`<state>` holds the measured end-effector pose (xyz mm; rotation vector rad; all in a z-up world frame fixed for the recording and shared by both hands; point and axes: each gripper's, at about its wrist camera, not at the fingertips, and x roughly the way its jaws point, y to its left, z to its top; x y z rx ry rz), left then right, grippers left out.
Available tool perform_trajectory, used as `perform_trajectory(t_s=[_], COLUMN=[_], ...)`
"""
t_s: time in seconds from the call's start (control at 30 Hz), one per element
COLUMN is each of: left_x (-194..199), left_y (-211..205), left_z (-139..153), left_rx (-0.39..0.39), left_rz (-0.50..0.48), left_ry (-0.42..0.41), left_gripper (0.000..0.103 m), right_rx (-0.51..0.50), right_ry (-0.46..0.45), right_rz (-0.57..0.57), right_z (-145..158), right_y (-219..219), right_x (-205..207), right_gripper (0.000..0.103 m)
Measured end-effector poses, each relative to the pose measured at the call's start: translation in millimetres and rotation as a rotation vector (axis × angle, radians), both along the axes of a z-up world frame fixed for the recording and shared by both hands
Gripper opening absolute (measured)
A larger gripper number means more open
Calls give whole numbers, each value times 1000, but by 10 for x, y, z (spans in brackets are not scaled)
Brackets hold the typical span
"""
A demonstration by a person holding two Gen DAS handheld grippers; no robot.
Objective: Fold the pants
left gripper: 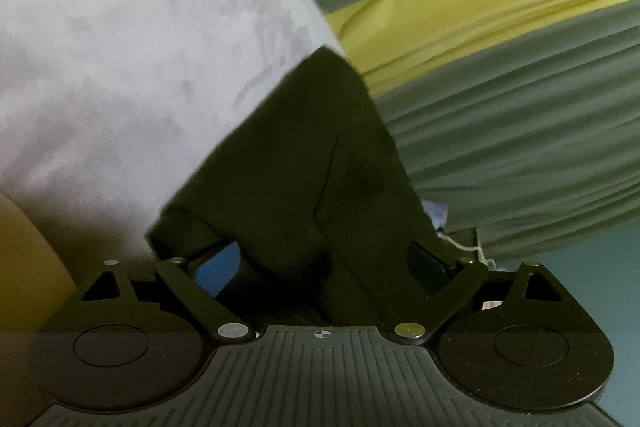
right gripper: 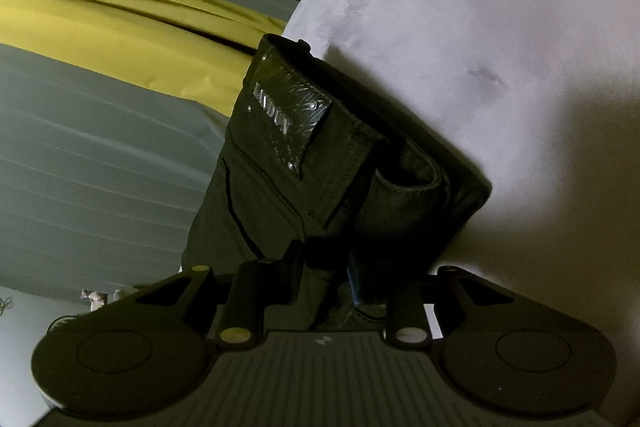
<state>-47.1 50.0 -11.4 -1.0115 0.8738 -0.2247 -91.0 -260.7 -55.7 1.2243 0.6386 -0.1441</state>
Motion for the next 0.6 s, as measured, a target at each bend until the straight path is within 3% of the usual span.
perform_trajectory(t_s=[0.07,0.23,0.4,0.47,0.5,0.57,0.6], left_x=[-11,16,46,64,74,81,82], left_y=[22,14,-19,-30,-32,-12,5], left_z=[-41,-82,-118,-125,-133,-156,-172], left_rx=[-49,-67,-72,-40,-24,2,11], left_rz=[-6,9,21,12,5,-2,-3], left_ry=[11,28,25,35,41,66,83], left_gripper=[95,95,86,72,67,43,37], right_rx=[-4,-24,4,-7,-28,-89,-112], right_ry=[7,34,-8,-25,-23,-3,4], right_rz=[-3,-13,-40,-42,-36,-27,-15], right_z=[13,68,37,32,40,62,62], right_y=[6,49,66,81,95,128,128], right_x=[16,44,120,141,148,158,163], right_gripper=[23,26,39,40,35,23,19])
